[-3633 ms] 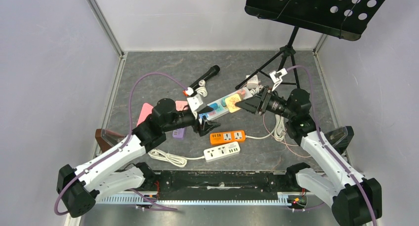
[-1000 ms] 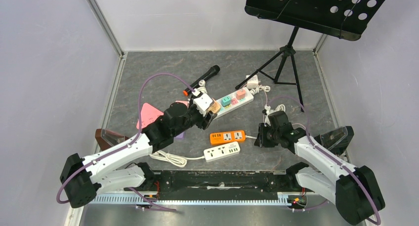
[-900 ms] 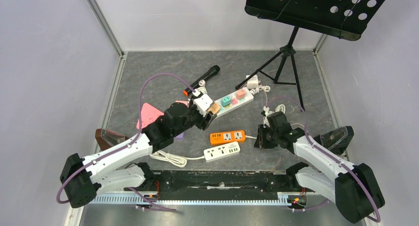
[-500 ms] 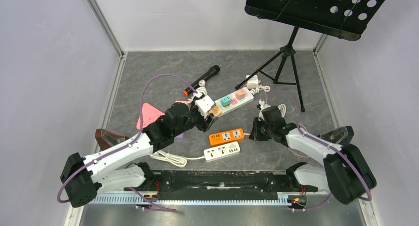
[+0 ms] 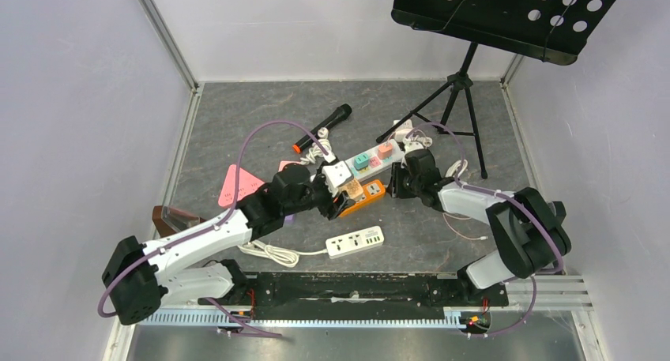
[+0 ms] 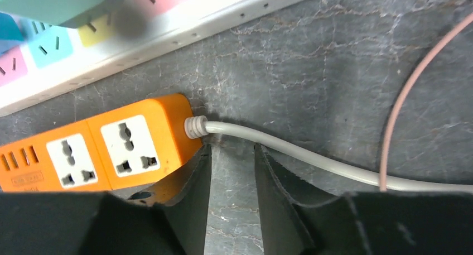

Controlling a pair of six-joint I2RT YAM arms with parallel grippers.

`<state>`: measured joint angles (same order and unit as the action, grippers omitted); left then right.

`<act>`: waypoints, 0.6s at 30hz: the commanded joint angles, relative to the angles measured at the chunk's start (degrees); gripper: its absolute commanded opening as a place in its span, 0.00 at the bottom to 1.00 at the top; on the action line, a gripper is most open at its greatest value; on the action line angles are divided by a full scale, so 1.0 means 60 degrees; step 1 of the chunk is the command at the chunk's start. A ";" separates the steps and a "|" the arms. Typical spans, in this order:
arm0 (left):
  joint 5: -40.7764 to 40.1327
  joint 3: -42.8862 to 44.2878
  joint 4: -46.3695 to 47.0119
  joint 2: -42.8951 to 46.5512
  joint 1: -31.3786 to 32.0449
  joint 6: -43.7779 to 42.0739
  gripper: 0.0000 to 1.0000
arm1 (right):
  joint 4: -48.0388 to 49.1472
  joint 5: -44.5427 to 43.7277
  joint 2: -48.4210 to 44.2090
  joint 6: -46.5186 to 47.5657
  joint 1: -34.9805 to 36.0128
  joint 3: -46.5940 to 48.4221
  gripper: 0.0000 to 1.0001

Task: Insert the plug
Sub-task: Move the socket to the center of the board.

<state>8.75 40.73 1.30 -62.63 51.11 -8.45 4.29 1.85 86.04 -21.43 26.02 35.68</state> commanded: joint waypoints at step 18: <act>0.5844 0.3036 -0.4818 -0.0915 -0.0578 -0.4468 0.02 | -0.1137 0.7294 -0.7169 0.4051 -0.0016 -0.0636 0.96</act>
<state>33.80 52.40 -18.13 -66.85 48.45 -25.85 -6.72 29.04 45.98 -3.09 25.91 34.26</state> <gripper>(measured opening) 0.654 0.935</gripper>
